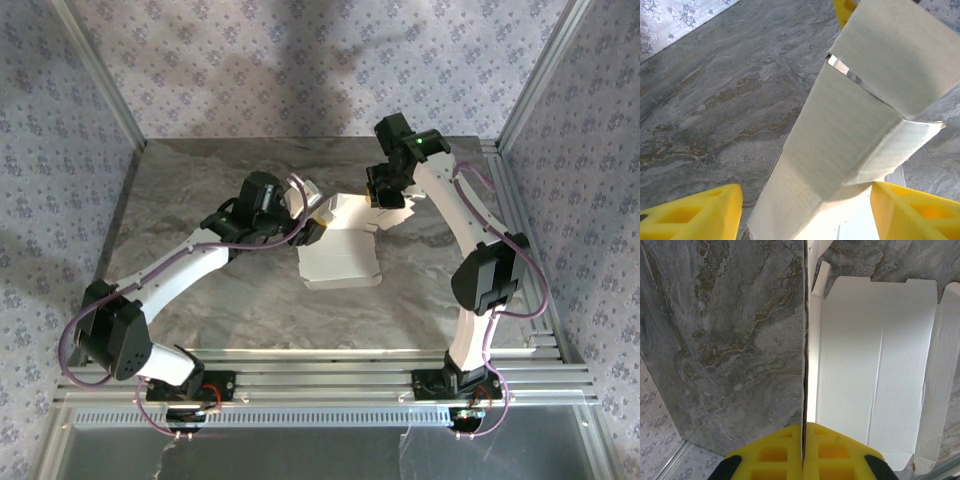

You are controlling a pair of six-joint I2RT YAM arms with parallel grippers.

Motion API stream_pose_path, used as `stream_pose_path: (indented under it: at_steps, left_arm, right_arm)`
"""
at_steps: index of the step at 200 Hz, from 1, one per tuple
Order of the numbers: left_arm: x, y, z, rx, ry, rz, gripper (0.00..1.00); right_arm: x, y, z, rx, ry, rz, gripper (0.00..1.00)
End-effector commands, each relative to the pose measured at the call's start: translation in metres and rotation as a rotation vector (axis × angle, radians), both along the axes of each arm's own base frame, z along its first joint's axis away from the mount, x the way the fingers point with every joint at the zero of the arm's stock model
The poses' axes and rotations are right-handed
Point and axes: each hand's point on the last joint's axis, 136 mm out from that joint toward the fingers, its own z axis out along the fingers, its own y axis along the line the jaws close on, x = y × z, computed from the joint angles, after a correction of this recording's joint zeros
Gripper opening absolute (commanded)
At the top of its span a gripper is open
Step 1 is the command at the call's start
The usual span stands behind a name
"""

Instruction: Fold the paper box

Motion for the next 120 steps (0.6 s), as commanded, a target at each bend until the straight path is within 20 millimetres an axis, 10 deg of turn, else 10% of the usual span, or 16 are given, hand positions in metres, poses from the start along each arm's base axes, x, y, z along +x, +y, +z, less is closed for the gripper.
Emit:
stream_pose_path:
  at_steps: [1,71,120]
  left_arm:
    - [0.009,-0.013,0.025,-0.021,-0.1,-0.017,0.7]
    - [0.026,-0.01,0.024,0.042,-0.2,0.047,0.71]
    - [0.029,-0.009,0.028,0.05,-0.219,0.064,0.47]
  right_arm:
    - [0.0,0.006,0.006,0.025,-0.003,0.023,0.0]
    - [-0.002,0.008,0.008,0.043,0.003,0.031,0.0]
    - [-0.001,0.009,0.009,0.053,-0.002,0.033,0.0]
